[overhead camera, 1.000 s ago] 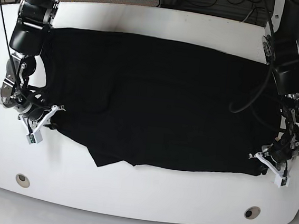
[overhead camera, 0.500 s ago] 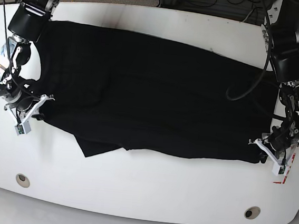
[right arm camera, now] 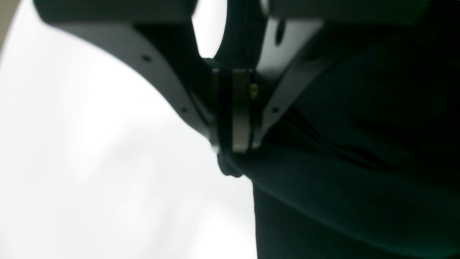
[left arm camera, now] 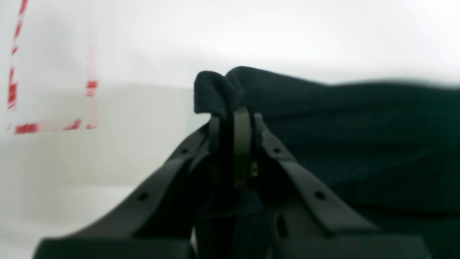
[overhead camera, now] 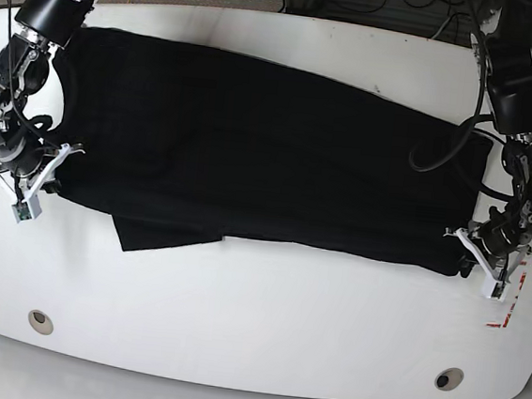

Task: Fold the T-shirt properly
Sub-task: 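Fold the hem edge up over the shirt toward the collar with both grippers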

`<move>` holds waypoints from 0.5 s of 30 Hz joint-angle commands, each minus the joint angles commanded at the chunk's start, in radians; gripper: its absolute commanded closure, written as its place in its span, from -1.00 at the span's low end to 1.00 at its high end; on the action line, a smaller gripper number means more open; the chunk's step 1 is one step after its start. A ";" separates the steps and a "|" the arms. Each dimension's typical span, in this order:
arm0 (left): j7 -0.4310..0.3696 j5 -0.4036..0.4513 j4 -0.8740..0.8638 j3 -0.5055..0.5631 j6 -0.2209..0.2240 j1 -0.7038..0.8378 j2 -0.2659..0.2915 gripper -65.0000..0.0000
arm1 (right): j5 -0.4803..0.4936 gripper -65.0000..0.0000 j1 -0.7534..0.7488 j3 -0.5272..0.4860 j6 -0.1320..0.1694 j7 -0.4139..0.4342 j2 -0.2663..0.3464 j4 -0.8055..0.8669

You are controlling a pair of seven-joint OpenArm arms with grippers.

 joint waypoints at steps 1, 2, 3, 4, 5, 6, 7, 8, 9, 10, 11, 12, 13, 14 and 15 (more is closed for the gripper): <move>0.000 0.000 0.012 0.000 0.000 0.011 0.000 0.95 | 0.000 1.00 -0.008 0.011 0.000 -0.011 -0.005 0.012; 0.003 0.000 0.028 0.000 0.000 0.023 0.000 0.95 | -0.002 1.00 -0.018 0.020 0.000 -0.026 -0.012 0.029; 0.009 0.000 0.040 0.000 0.000 0.032 0.000 0.95 | -0.002 1.00 -0.028 0.026 0.000 -0.038 -0.014 0.038; 0.018 0.000 0.055 0.000 0.000 0.043 0.000 0.95 | 0.000 1.00 -0.037 0.029 0.000 -0.051 -0.015 0.049; 0.032 0.000 0.069 0.000 0.000 0.054 0.000 0.95 | 0.000 1.00 -0.049 0.029 0.000 -0.064 -0.025 0.061; 0.040 0.000 0.075 0.000 -0.002 0.057 0.000 0.95 | 0.000 1.00 -0.055 0.031 0.000 -0.071 -0.029 0.066; 0.054 0.000 0.095 0.000 -0.002 0.066 0.000 0.95 | 0.000 1.00 -0.072 0.032 0.000 -0.077 -0.043 0.081; 0.061 0.000 0.101 0.000 -0.002 0.072 0.000 0.95 | -0.002 1.00 -0.080 0.032 0.000 -0.080 -0.049 0.092; 0.069 0.000 0.114 0.000 -0.002 0.081 0.000 0.95 | -0.005 1.00 -0.092 0.032 0.000 -0.081 -0.058 0.107; 0.074 0.000 0.121 0.000 -0.002 0.089 0.000 0.95 | -0.006 1.00 -0.103 0.032 0.000 -0.081 -0.064 0.118; 0.081 0.000 0.132 0.000 -0.003 0.100 -0.002 0.95 | -0.008 1.00 -0.120 0.032 0.000 -0.081 -0.071 0.133; 0.083 0.000 0.140 0.000 -0.003 0.107 -0.002 0.95 | -0.008 1.00 -0.129 0.032 0.000 -0.083 -0.072 0.144; 0.086 0.000 0.149 0.000 -0.003 0.117 -0.002 0.95 | -0.006 1.00 -0.140 0.032 0.000 -0.083 -0.075 0.152; 0.087 0.002 0.161 0.000 -0.003 0.129 -0.003 0.95 | -0.005 1.00 -0.153 0.032 0.000 -0.084 -0.078 0.164; 0.087 0.002 0.170 0.000 -0.003 0.138 -0.003 0.95 | -0.003 1.00 -0.163 0.032 0.000 -0.084 -0.080 0.169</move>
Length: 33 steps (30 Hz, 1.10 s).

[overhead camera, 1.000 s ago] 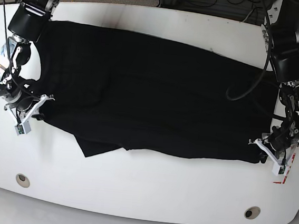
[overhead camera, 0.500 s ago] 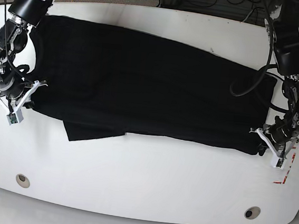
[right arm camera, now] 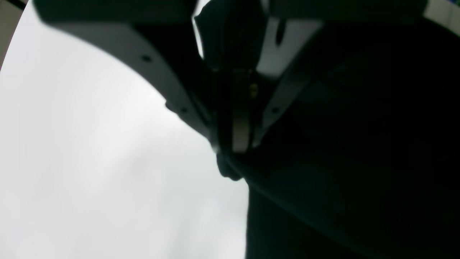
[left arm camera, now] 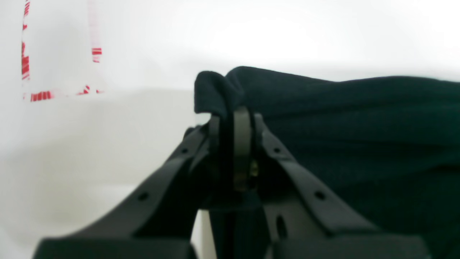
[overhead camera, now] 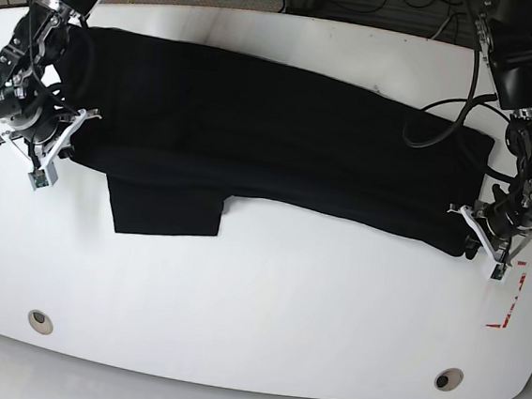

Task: Fold the T-shirt properly
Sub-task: 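Fold the hem edge up over the shirt toward the collar with both grippers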

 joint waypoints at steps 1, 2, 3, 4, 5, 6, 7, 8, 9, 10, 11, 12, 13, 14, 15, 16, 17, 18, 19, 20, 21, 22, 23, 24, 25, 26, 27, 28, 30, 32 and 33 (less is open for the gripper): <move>0.000 0.002 0.018 0.000 0.000 0.023 -0.012 0.95 | 0.000 1.00 -0.020 0.002 0.000 0.000 -0.006 0.014; 0.000 0.000 0.025 0.000 0.000 0.035 -0.021 0.95 | 0.000 1.00 -0.029 0.002 0.000 0.000 -0.008 0.020; 0.000 -0.003 0.031 0.000 0.000 0.048 -0.026 0.95 | -0.003 1.00 -0.038 0.002 0.000 0.000 -0.011 0.026; 0.000 -0.003 0.040 0.000 0.000 0.063 -0.031 0.95 | -0.003 1.00 -0.052 0.002 0.000 0.000 -0.011 0.035; 0.000 -0.003 0.043 0.000 0.000 0.074 -0.031 0.95 | -0.002 1.00 -0.063 0.002 0.000 0.000 -0.011 0.038; 0.000 -0.003 0.046 0.000 0.000 0.083 -0.032 0.95 | 0.002 1.00 -0.077 0.002 0.000 0.000 -0.011 0.041; 0.000 -0.003 0.046 0.000 0.000 0.089 -0.032 0.95 | 0.002 1.00 -0.086 0.002 0.000 0.000 -0.011 0.041; 0.000 -0.002 0.046 0.000 0.000 0.095 -0.032 0.95 | 0.002 1.00 -0.094 0.002 0.000 0.000 -0.011 0.041; 0.000 0.002 0.046 0.000 0.000 0.106 -0.034 0.95 | 0.002 1.00 -0.107 0.000 0.000 0.000 -0.011 0.041; 0.000 0.003 0.046 0.000 0.000 0.115 -0.034 0.95 | 0.002 1.00 -0.120 0.000 0.000 0.000 -0.011 0.041; 0.000 0.003 0.044 0.000 0.000 0.123 -0.041 0.95 | 0.002 1.00 -0.132 0.000 0.000 0.000 -0.011 0.041; 0.000 0.003 0.043 0.000 0.000 0.129 -0.051 0.95 | 0.002 1.00 -0.138 0.000 0.000 0.000 -0.011 0.040; 0.000 0.003 0.040 0.000 0.000 0.138 -0.063 0.95 | 0.000 1.00 -0.149 0.000 0.000 0.000 -0.011 0.040; -0.003 0.003 0.038 0.000 0.000 0.146 -0.075 0.95 | 0.000 1.00 -0.160 0.000 0.000 0.000 -0.011 0.040; -0.003 0.003 0.038 0.000 0.000 0.149 -0.078 0.95 | 0.000 1.00 -0.164 0.000 0.000 0.000 -0.011 0.040; -0.005 0.003 0.038 0.000 0.000 0.155 -0.080 0.95 | -0.003 1.00 -0.176 0.000 0.000 0.002 -0.011 0.038; -0.005 0.003 0.038 0.000 0.000 0.158 -0.081 0.95 | -0.005 1.00 -0.183 0.000 0.000 0.005 -0.012 0.038; -0.005 0.003 0.038 0.000 0.000 0.158 -0.081 0.94 | -0.005 1.00 -0.189 -0.002 0.000 0.005 -0.012 0.038; -0.003 0.003 0.038 0.000 0.000 0.158 -0.081 0.94 | -0.005 1.00 -0.198 -0.005 0.000 0.005 -0.012 0.038; -0.002 0.003 0.038 0.000 0.000 0.160 -0.081 0.94 | -0.005 0.99 -0.203 -0.006 0.000 0.005 -0.012 0.038; -0.002 0.005 0.038 0.000 0.000 0.160 -0.081 0.93 | -0.005 0.96 -0.209 -0.006 0.000 0.005 -0.012 0.038; -0.002 0.005 0.038 0.000 0.000 0.160 -0.081 0.93 | -0.005 0.92 -0.212 -0.006 0.000 0.005 -0.012 0.038; -0.002 0.005 0.038 0.000 0.000 0.160 -0.083 0.93 | -0.005 0.82 -0.215 -0.006 0.000 0.005 -0.017 0.038; -0.002 0.005 0.038 0.000 0.000 0.160 -0.083 0.93 | -0.006 0.71 -0.216 -0.006 0.000 0.005 -0.023 0.038; -0.002 0.005 0.038 0.000 0.000 0.160 -0.084 0.92 | -0.006 0.57 -0.216 -0.008 0.000 0.003 -0.028 0.038; 0.000 0.005 0.038 0.000 0.000 0.160 -0.086 0.90 | -0.006 0.35 -0.219 -0.008 0.000 0.003 -0.031 0.038; 0.000 0.005 0.038 0.000 0.000 0.160 -0.091 0.86 | -0.006 0.19 -0.219 -0.008 0.000 0.002 -0.032 0.040; 0.006 0.005 0.038 0.005 0.000 0.160 -0.100 0.76 | -0.008 -0.06 -0.219 -0.005 0.000 0.002 -0.034 0.043; 0.029 0.005 0.043 0.005 0.000 0.158 -0.103 0.56 | -0.006 -0.36 -0.221 -0.002 0.000 0.002 -0.035 0.048; 0.049 0.003 0.046 0.005 0.000 0.158 -0.103 0.33 | 0.002 -0.55 -0.221 0.002 0.000 0.000 -0.037 0.057; 0.058 0.002 0.046 0.005 0.000 0.157 -0.103 0.17 | 0.002 -0.58 -0.221 0.002 0.000 0.000 -0.037 0.074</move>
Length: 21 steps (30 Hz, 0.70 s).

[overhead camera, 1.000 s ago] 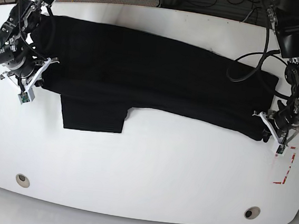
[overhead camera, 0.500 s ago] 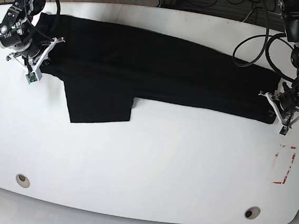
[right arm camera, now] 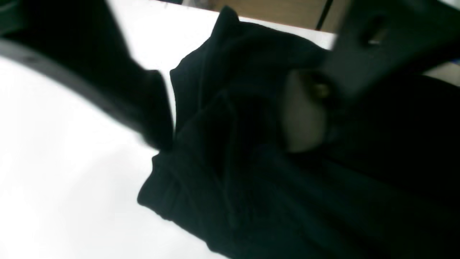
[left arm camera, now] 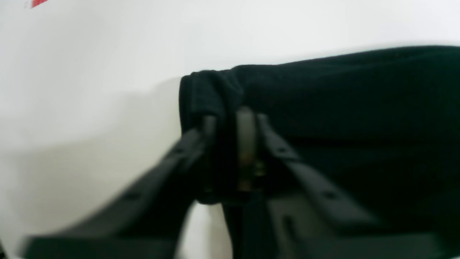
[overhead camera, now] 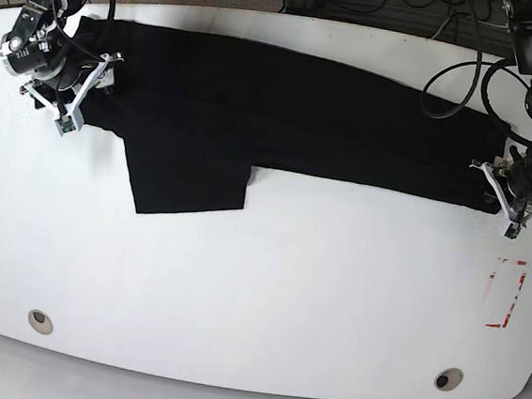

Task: Fold the T-shirt properly
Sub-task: 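Fold the hem edge up over the shirt toward the collar with both grippers, then lower the folded edge onto the shirt and adjust the right gripper's grasp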

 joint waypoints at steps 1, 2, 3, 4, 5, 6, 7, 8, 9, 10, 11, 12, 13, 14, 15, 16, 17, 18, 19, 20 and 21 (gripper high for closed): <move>0.006 -0.002 0.002 0.000 0.000 -0.002 0.000 0.05 | 0.000 -0.58 0.000 0.000 0.000 0.000 -0.003 0.017; 0.009 -0.002 0.003 0.000 0.000 -0.002 0.000 -0.02 | 0.002 -0.56 0.000 0.000 0.000 0.000 -0.005 0.028; 0.012 -0.002 0.018 0.000 0.000 -0.003 -0.002 -0.12 | 0.005 -0.52 0.000 0.002 0.000 0.000 -0.021 0.048; 0.015 0.000 0.032 0.000 0.000 -0.003 -0.002 -0.14 | 0.012 -0.50 0.003 0.003 0.000 0.000 -0.034 0.060; 0.017 0.000 0.048 0.000 0.000 -0.003 -0.002 -0.13 | 0.023 -0.47 0.005 0.015 0.000 0.000 -0.044 0.068; 0.018 0.000 0.063 0.000 0.000 -0.003 -0.002 -0.12 | 0.032 -0.45 0.009 0.028 0.000 0.000 -0.052 0.072; 0.023 0.000 0.080 0.000 0.000 -0.003 -0.002 -0.12 | 0.046 -0.43 0.011 0.040 0.000 0.000 -0.060 0.074; 0.038 -0.002 0.107 -0.002 0.000 -0.003 -0.002 -0.12 | 0.075 -0.40 0.015 0.058 0.000 0.002 -0.068 0.074; 0.054 -0.003 0.129 -0.003 0.000 -0.003 -0.002 -0.12 | 0.100 -0.39 0.023 0.072 0.000 0.002 -0.074 0.074; 0.074 -0.005 0.158 -0.003 0.000 -0.003 -0.002 -0.11 | 0.127 -0.37 0.032 0.084 0.000 0.002 -0.080 0.074; 0.086 -0.006 0.178 -0.005 0.000 -0.005 0.000 -0.11 | 0.146 -0.35 0.037 0.091 0.000 0.002 -0.080 0.074; 0.103 -0.006 0.215 -0.009 0.000 -0.005 0.002 -0.11 | 0.169 -0.33 0.044 0.094 0.000 0.002 -0.080 0.072; 0.112 -0.006 0.238 -0.015 0.000 -0.005 0.003 -0.11 | 0.181 -0.32 0.048 0.094 0.000 0.002 -0.081 0.072; 0.124 -0.006 0.279 -0.029 0.000 -0.005 0.006 -0.11 | 0.199 -0.29 0.052 0.094 0.000 0.002 -0.089 0.072; 0.133 -0.006 0.318 -0.043 0.000 -0.005 0.009 -0.11 | 0.212 -0.25 0.054 0.095 0.000 0.005 -0.101 0.072; 0.133 -0.006 0.330 -0.048 0.000 -0.005 0.011 -0.11 | 0.213 -0.23 0.054 0.095 0.000 0.006 -0.106 0.072; 0.137 -0.006 0.354 -0.055 0.000 -0.005 0.029 -0.11 | 0.209 -0.18 0.064 0.094 0.000 0.008 -0.118 0.072; 0.137 -0.005 0.361 -0.057 0.000 -0.005 0.040 -0.11 | 0.203 -0.13 0.074 0.094 0.000 0.008 -0.123 0.071; 0.137 -0.005 0.361 -0.057 0.000 -0.006 0.051 -0.11 | 0.192 -0.06 0.081 0.092 0.000 0.008 -0.127 0.064; 0.137 0.000 0.361 -0.055 0.000 -0.014 0.057 -0.11 | 0.178 0.02 0.087 0.091 0.000 0.008 -0.133 0.049; 0.137 0.003 0.359 -0.052 0.003 -0.021 0.063 -0.11 | 0.167 0.09 0.087 0.087 0.000 0.008 -0.140 0.038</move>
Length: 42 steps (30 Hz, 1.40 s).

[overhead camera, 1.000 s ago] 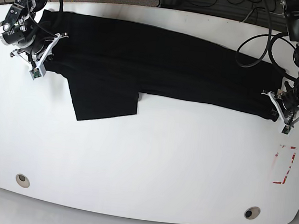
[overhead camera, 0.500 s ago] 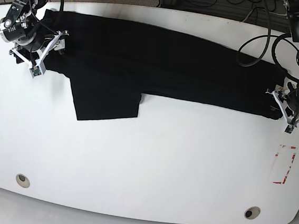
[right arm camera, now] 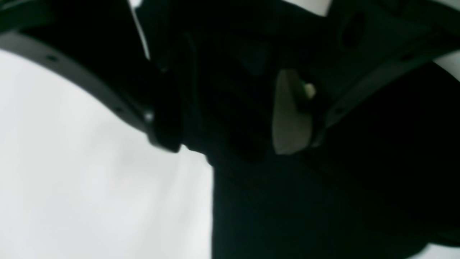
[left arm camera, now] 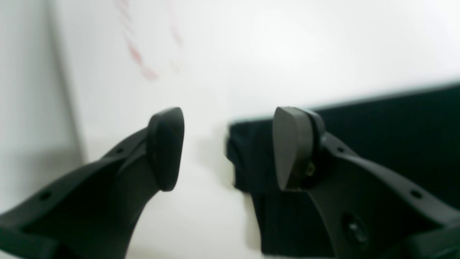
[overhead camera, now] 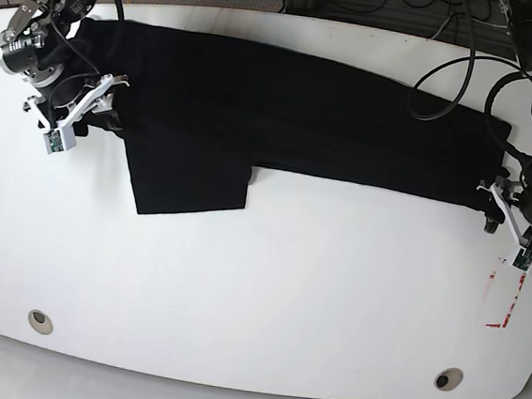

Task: Fold the T-shirt properly
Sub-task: 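Lower the folded edge onto the shirt and adjust the right gripper's grasp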

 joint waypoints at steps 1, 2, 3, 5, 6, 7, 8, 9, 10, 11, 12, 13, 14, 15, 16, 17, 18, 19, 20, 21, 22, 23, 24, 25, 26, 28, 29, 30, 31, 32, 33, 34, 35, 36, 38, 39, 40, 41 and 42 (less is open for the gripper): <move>0.000 0.002 -0.017 0.000 0.005 -0.008 0.011 -0.11 | -0.018 0.23 0.003 -0.009 0.000 0.000 -0.006 -0.020; 0.000 0.002 -0.035 0.000 0.005 -0.011 0.021 -0.11 | -0.031 0.33 0.003 -0.015 0.000 0.002 -0.008 -0.031; 0.000 0.002 -0.064 0.000 0.005 -0.012 0.037 -0.11 | -0.048 0.47 0.005 -0.025 0.000 0.005 -0.008 -0.046; 0.000 0.000 -0.127 0.000 0.003 -0.012 0.055 -0.10 | -0.081 0.70 0.002 -0.049 0.000 0.021 -0.006 -0.078; -0.002 0.000 -0.147 -0.002 0.003 -0.011 0.057 -0.10 | -0.094 0.76 0.000 -0.060 0.000 0.028 -0.005 -0.087; -0.002 0.000 -0.167 -0.005 0.003 -0.011 0.058 -0.10 | -0.104 0.80 0.000 -0.069 0.000 0.031 -0.003 -0.098; -0.003 0.000 -0.193 -0.005 0.003 -0.011 0.060 -0.10 | -0.118 0.80 -0.002 -0.080 0.000 0.034 0.000 -0.112; -0.003 0.000 -0.210 -0.005 0.003 -0.011 0.060 -0.10 | -0.127 0.80 -0.002 -0.086 0.000 0.035 0.006 -0.121; -0.003 0.000 -0.245 -0.005 0.003 -0.009 0.061 -0.10 | -0.144 0.80 -0.003 -0.098 0.000 0.035 0.023 -0.146; -0.003 0.000 -0.264 -0.005 0.003 -0.006 0.061 -0.09 | -0.152 0.80 -0.005 -0.106 0.000 0.035 0.031 -0.161; -0.003 0.000 -0.276 -0.006 0.003 0.000 0.061 -0.07 | -0.158 0.80 -0.011 -0.112 0.000 0.035 0.035 -0.172; -0.003 -0.002 -0.298 -0.006 0.002 0.011 0.058 -0.01 | -0.164 0.80 -0.020 -0.124 0.000 0.040 0.046 -0.192; -0.006 -0.002 -0.308 -0.006 0.002 0.015 0.058 0.04 | -0.170 0.80 -0.025 -0.133 0.000 0.044 0.052 -0.206; -0.012 -0.002 -0.318 -0.006 0.002 0.018 0.057 0.09 | -0.178 0.80 -0.025 -0.146 0.000 0.052 0.063 -0.219; -0.020 -0.002 -0.322 -0.006 0.002 0.023 0.057 0.13 | -0.181 0.80 -0.025 -0.157 0.000 0.058 0.072 -0.230; -0.026 -0.002 -0.327 -0.006 0.000 0.032 0.057 0.15 | -0.187 0.80 -0.025 -0.169 0.000 0.064 0.080 -0.241; -0.034 -0.002 -0.331 -0.006 0.000 0.046 0.055 0.18 | -0.196 0.80 -0.025 -0.181 0.000 0.074 0.087 -0.256; -0.044 -0.002 -0.333 -0.006 0.000 0.061 0.049 0.19 | -0.207 0.80 -0.025 -0.192 0.000 0.086 0.094 -0.273; -0.054 -0.002 -0.331 -0.006 0.000 0.074 0.038 0.19 | -0.219 0.80 -0.023 -0.204 0.000 0.106 0.101 -0.293; -0.058 -0.002 -0.331 -0.006 0.000 0.083 0.032 0.19 | -0.232 0.80 -0.023 -0.212 0.000 0.120 0.106 -0.308; -0.064 -0.002 -0.331 -0.006 0.000 0.092 0.029 0.19 | -0.242 0.80 -0.021 -0.219 0.000 0.138 0.107 -0.324; -0.069 -0.002 -0.331 -0.006 0.000 0.100 0.029 0.19 | -0.252 0.80 -0.018 -0.232 0.000 0.160 0.114 -0.342; -0.071 -0.002 -0.331 -0.006 0.000 0.103 0.028 0.19 | -0.256 0.80 -0.014 -0.236 0.000 0.172 0.114 -0.351; -0.074 -0.002 -0.331 -0.008 0.000 0.110 0.028 0.19 | -0.267 0.80 0.005 -0.250 0.000 0.193 0.121 -0.376; -0.072 -0.002 -0.331 -0.008 0.000 0.110 0.028 0.19 | -0.272 0.80 0.011 -0.256 0.000 0.201 0.126 -0.387; -0.071 -0.002 -0.331 -0.009 0.000 0.120 0.028 0.19 | -0.279 0.80 0.038 -0.279 0.000 0.213 0.141 -0.437; -0.072 -0.002 -0.331 -0.009 0.000 0.124 0.026 0.19 | -0.279 0.80 0.049 -0.282 0.000 0.218 0.144 -0.450; -0.072 -0.002 -0.331 -0.009 0.000 0.126 0.026 0.19 | -0.281 0.80 0.064 -0.288 0.000 0.224 0.149 -0.466; -0.072 -0.002 -0.331 -0.009 0.000 0.127 0.026 0.19 | -0.282 0.80 0.081 -0.295 0.000 0.233 0.153 -0.485; -0.072 -0.002 -0.331 -0.009 0.000 0.129 0.026 0.19 | -0.282 0.80 0.091 -0.298 0.000 0.238 0.153 -0.494; -0.072 -0.002 -0.328 -0.009 0.000 0.130 0.026 0.19 | -0.282 0.80 0.101 -0.301 0.000 0.242 0.153 -0.508; -0.071 -0.002 -0.327 -0.009 0.000 0.130 0.026 0.19 | -0.282 0.80 0.109 -0.302 0.000 0.242 0.155 -0.514; -0.069 -0.002 -0.325 -0.009 0.000 0.130 0.026 0.19 | -0.282 0.80 0.120 -0.307 0.000 0.242 0.164 -0.519; -0.069 -0.002 -0.325 -0.009 0.000 0.129 0.026 0.19 | -0.281 0.80 0.127 -0.307 0.000 0.241 0.170 -0.520; -0.068 -0.002 -0.325 -0.009 0.000 0.127 0.028 0.19 | -0.278 0.80 0.141 -0.307 0.000 0.238 0.180 -0.519; -0.068 -0.002 -0.325 -0.009 0.000 0.126 0.028 0.19 | -0.275 0.80 0.143 -0.307 0.000 0.236 0.183 -0.511; -0.068 -0.003 -0.325 -0.009 0.000 0.126 0.028 0.19 | -0.275 0.77 0.144 -0.307 0.000 0.229 0.184 -0.496; -0.068 -0.005 -0.324 -0.009 0.000 0.126 0.028 0.19 | -0.275 0.73 0.144 -0.307 0.000 0.221 0.187 -0.480; -0.068 -0.005 -0.324 -0.008 0.000 0.124 0.028 0.19 | -0.275 0.63 0.152 -0.307 0.000 0.195 0.203 -0.440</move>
